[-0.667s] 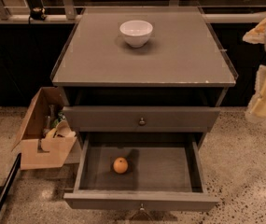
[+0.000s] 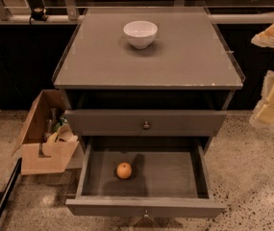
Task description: Pick orange from middle drawer and place on counter
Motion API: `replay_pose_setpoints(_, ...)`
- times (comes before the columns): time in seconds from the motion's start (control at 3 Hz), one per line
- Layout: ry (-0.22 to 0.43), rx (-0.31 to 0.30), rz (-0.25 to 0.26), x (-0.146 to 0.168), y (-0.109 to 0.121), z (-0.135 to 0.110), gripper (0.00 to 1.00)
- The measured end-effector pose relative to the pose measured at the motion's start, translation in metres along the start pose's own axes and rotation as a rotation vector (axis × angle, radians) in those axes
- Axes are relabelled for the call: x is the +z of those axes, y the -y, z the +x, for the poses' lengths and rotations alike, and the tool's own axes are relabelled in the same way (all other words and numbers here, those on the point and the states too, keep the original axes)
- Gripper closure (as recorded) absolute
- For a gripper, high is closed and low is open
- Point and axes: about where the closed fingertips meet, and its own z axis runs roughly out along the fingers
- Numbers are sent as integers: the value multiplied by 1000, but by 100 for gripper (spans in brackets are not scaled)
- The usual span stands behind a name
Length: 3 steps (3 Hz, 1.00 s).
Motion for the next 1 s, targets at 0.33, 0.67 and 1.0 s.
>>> replay_pose_setpoints(0.33, 141, 79, 37, 16, -14, 6, 0)
replay_pose_setpoints(0.67, 281, 143, 82, 39, -17, 5, 0)
replay_pose_setpoints(1.0, 391, 174, 112, 61, -10, -2, 0)
